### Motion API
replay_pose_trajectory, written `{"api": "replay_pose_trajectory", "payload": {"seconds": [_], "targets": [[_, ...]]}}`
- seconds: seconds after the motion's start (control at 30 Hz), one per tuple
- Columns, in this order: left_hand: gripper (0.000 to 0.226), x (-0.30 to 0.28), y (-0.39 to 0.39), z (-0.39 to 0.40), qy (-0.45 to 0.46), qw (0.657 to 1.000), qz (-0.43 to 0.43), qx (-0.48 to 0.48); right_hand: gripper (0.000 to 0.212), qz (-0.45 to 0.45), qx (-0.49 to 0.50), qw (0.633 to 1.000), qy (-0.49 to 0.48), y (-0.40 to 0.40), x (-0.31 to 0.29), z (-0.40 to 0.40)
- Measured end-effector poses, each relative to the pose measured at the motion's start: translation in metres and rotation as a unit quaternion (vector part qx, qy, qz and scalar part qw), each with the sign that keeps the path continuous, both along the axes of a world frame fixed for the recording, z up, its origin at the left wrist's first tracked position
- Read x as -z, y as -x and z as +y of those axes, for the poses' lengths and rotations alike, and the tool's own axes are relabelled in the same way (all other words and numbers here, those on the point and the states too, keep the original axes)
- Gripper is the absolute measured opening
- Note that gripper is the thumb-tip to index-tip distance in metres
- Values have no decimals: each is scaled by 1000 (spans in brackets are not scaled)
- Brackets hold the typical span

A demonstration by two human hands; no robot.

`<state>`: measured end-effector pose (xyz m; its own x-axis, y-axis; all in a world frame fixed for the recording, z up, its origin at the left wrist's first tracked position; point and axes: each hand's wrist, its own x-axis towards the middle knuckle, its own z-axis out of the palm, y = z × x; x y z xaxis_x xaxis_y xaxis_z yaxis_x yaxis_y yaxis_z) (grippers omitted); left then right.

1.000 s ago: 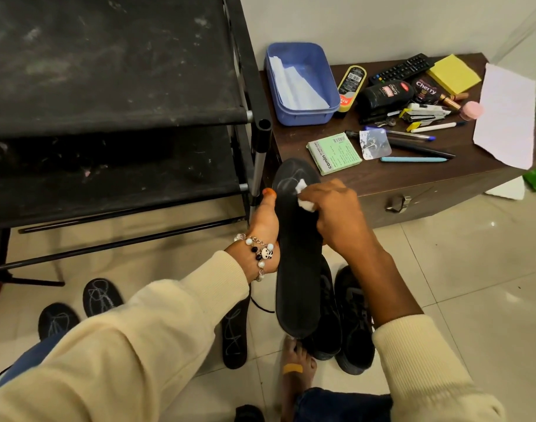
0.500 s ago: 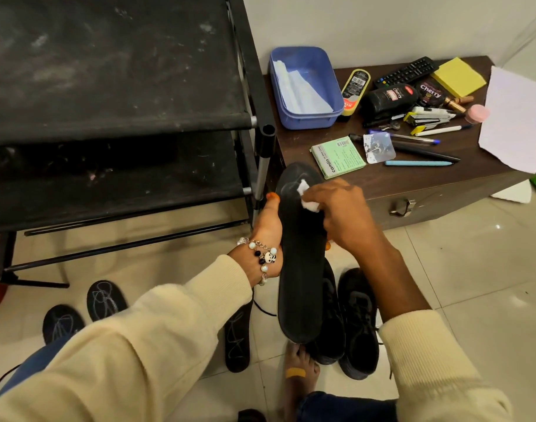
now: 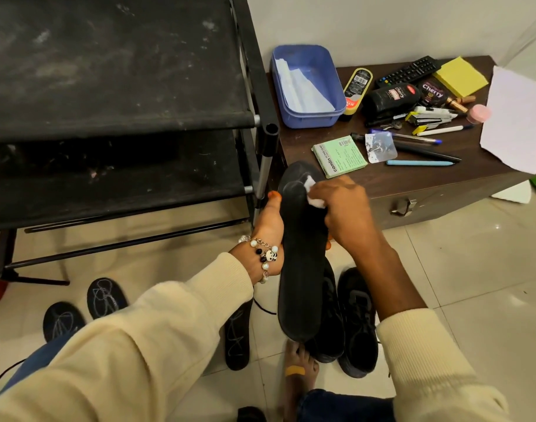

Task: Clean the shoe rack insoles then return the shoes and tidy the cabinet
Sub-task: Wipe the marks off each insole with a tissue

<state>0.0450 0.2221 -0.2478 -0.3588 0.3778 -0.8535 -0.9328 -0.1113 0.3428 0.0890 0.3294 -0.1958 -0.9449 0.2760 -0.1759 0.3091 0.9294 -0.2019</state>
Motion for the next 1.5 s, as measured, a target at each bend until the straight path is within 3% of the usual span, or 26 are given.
{"api": "replay_pose_trajectory", "payload": {"seconds": [0.1,0.17,0.3,0.5,0.6,0.73,0.9,1.0,1.17,1.27,1.4,1.5], "targets": [[74,2,1,2,29,999,11,6,37,-20,39,998,-41,0,-2,-3],[72,4,2,3,49,998,32,4,36,14,-6,999,-31,-1,0,-14],[59,4,0,2,-1,999,26,-26,41,31,-83,996,9,-2,1,-23],[73,10,-1,1,19,999,35,8,36,6,52,998,-38,-4,9,-1],[70,12,-1,0,14,999,40,11,31,50,24,998,-24,-2,6,-13],[55,10,-2,-4,-22,999,35,-5,26,128,-6,990,67,0,3,-24],[60,13,-6,-7,-63,997,3,33,25,160,91,982,40,2,11,-12],[58,13,-4,-6,-39,999,18,30,26,154,91,983,30,6,12,-18],[48,13,-2,-2,-19,999,45,-10,26,104,-53,990,80,11,5,-25],[50,13,-2,-5,-32,999,32,-5,26,115,-27,991,64,11,7,-17],[63,10,-4,-7,-43,999,-15,30,26,138,77,986,54,14,14,-13],[57,7,-3,-8,-38,999,-6,17,28,118,41,992,18,19,11,-15]]}}
